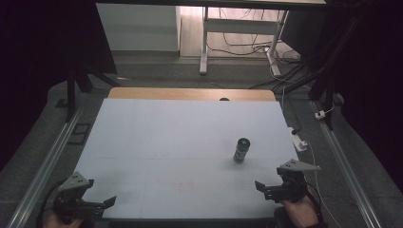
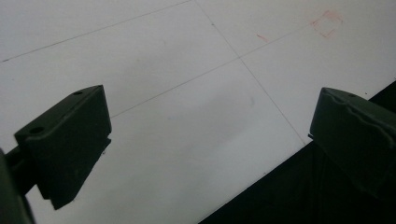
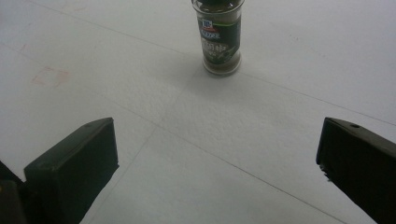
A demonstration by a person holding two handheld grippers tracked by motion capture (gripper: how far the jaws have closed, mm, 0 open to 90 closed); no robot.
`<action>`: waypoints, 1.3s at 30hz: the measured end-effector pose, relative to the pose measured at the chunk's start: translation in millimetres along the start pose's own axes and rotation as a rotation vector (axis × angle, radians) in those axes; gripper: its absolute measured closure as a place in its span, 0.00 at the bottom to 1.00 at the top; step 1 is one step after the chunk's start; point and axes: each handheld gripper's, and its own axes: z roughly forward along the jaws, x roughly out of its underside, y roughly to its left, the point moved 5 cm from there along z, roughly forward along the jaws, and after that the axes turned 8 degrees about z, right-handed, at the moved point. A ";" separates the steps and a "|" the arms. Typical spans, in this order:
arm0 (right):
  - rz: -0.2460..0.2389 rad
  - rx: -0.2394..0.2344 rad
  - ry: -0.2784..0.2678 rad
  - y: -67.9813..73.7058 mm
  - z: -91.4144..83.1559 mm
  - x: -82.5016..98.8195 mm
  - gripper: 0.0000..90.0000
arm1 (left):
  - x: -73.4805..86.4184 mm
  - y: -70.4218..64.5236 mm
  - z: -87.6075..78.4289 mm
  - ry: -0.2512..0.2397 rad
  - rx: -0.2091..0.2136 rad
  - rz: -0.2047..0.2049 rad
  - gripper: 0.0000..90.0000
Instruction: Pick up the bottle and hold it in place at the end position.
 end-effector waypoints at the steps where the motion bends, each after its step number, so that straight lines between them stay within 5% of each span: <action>1: -0.010 -0.002 -0.001 0.5 -0.6 -0.2 0.00 | 0.0 0.0 -0.1 -0.001 0.000 0.000 0.00; 11: -0.005 -0.059 -0.037 2.5 1.2 -5.8 0.00 | 0.2 0.3 -0.4 -0.005 0.005 -0.005 0.00; 39: -0.058 -0.089 -0.034 9.3 32.4 -29.9 0.00 | 0.5 1.4 -0.5 -0.007 0.018 -0.015 0.00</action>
